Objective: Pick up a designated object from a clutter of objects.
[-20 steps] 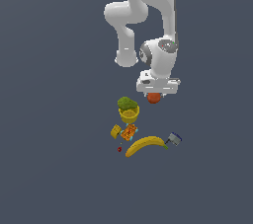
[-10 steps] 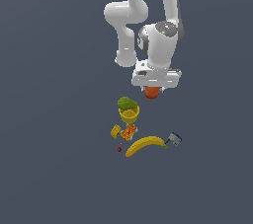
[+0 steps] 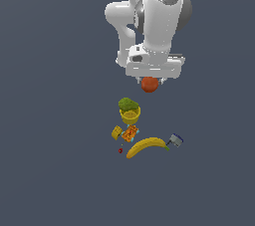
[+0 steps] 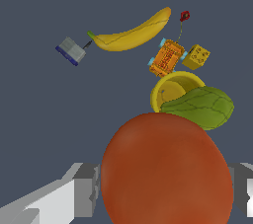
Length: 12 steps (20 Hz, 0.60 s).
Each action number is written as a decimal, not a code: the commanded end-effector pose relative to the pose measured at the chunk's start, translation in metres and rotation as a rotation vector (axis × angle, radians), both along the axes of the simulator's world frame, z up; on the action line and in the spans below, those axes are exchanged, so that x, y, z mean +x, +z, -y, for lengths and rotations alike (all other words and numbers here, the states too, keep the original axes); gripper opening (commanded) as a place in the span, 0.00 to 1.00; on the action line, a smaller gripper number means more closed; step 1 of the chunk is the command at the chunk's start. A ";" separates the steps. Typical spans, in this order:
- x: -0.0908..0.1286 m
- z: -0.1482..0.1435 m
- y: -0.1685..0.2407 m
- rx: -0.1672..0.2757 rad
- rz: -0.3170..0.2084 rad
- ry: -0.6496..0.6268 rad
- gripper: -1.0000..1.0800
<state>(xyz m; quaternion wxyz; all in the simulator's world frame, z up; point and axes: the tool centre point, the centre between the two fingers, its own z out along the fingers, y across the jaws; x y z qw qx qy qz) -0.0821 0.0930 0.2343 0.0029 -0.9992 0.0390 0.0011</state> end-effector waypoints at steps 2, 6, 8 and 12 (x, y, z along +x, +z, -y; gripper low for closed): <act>0.011 0.012 0.033 0.000 0.001 0.000 0.00; 0.024 0.026 0.071 -0.002 0.001 -0.001 0.00; 0.032 0.033 0.090 -0.002 0.001 -0.002 0.00; 0.045 0.046 0.125 -0.004 0.002 -0.002 0.00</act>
